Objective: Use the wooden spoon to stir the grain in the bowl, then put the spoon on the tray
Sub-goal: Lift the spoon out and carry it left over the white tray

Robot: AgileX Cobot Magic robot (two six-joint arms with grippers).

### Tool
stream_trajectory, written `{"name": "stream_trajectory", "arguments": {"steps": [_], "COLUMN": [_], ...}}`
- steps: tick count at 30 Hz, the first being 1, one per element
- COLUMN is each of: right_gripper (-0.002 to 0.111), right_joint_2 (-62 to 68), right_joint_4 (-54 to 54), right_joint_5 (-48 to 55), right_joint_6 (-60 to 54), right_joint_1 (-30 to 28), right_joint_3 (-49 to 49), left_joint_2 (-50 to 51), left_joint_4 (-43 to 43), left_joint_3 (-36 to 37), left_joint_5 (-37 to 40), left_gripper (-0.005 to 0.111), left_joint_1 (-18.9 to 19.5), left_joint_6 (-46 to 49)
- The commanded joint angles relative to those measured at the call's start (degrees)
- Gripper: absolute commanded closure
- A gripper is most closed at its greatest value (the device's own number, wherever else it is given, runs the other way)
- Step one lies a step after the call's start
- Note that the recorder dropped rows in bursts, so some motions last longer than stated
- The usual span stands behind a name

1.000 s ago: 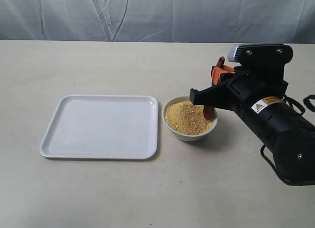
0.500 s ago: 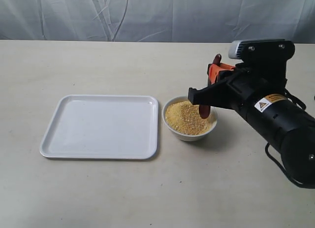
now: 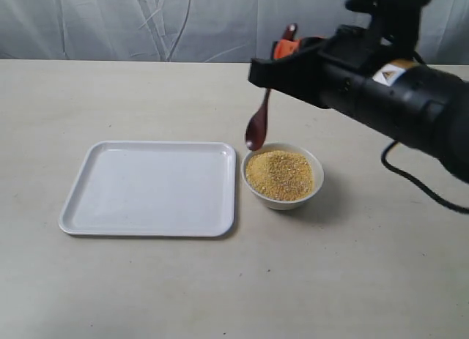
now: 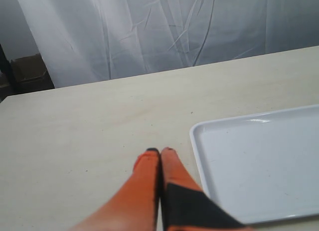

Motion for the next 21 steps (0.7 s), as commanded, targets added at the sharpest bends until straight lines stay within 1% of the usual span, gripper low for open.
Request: {"name": "stream_trajectory", "arguments": {"steps": [1,4,9,14,21], "right_gripper": [0.109,0.109,0.109,0.109,0.109], "right_joint_2": [7.0,14.3,28.6,40.6,53.5], "right_joint_4": [-0.8,1.0,9.4,11.4,12.5], "right_joint_5": [13.1,20.0,31.2,44.3,54.3], "right_joint_6": [5.6,8.1,8.9,8.9,8.9], "right_joint_1": [0.1,0.1,0.1,0.1,0.1], "right_joint_3": [-10.6,-18.6,-32.6,-47.7,-62.2], "left_joint_2": [-0.2,-0.2,-0.2,-0.2,-0.2], "left_joint_4": [-0.1,-0.1,-0.1,-0.1,-0.1], "left_joint_3": [0.2,0.2,0.2,0.2,0.2], "left_joint_5": [-0.5,-0.5,-0.5,-0.5,-0.5], "left_gripper": [0.107,0.107,0.107,0.107,0.107], "left_joint_1": [0.0,0.0,0.0,0.0,0.0], "left_joint_6": [0.0,0.0,0.0,0.0,0.0]}}
